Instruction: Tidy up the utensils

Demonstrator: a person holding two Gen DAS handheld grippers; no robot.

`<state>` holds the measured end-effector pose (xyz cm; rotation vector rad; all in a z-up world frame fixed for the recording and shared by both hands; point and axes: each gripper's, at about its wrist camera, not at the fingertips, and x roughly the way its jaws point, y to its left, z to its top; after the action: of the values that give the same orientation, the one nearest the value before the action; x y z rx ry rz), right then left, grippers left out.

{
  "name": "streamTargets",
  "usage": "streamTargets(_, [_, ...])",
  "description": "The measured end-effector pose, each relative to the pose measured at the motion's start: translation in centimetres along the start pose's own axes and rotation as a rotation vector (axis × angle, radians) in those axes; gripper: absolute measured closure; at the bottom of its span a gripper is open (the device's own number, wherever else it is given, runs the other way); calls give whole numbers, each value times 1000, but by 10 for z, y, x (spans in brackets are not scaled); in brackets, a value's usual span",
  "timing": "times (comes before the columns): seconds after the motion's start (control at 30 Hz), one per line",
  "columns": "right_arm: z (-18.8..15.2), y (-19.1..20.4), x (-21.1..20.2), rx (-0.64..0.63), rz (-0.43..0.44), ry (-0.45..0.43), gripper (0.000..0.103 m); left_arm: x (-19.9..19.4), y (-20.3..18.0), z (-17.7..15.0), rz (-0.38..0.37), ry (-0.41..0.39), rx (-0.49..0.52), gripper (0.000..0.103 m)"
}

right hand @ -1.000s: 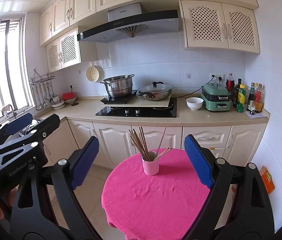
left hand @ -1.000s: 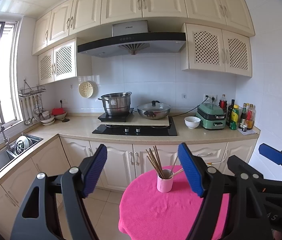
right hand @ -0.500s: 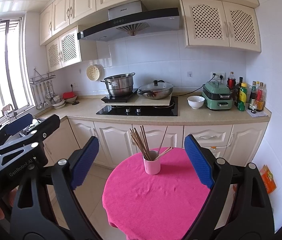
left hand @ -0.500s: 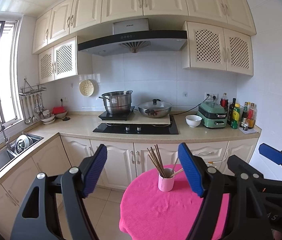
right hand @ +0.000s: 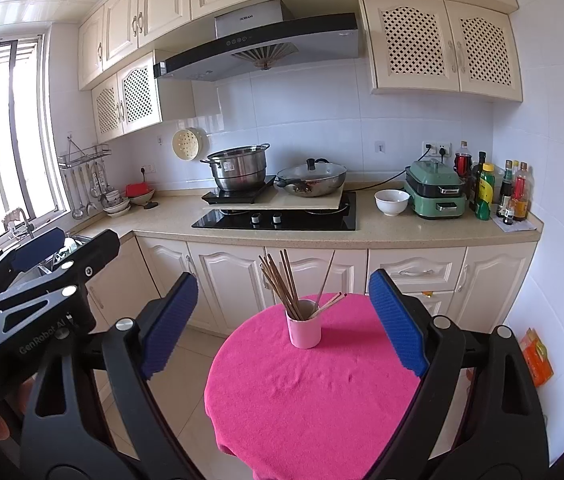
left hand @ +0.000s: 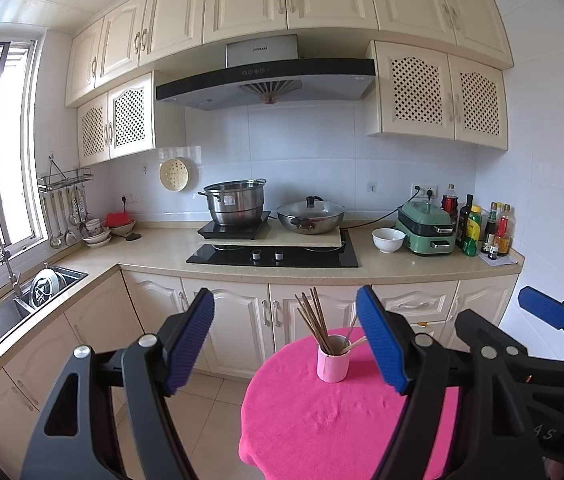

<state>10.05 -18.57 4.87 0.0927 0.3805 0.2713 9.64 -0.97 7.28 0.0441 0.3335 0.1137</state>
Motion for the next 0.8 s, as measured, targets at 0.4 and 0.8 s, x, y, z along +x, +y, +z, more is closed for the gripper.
streamTargets(0.4, [0,-2,-1,0,0,4,17,1,0,0,0,3,-1,30])
streamTargets(0.8, [1,-2,0,2,0,8,16,3,0,-5,3,4,2,30])
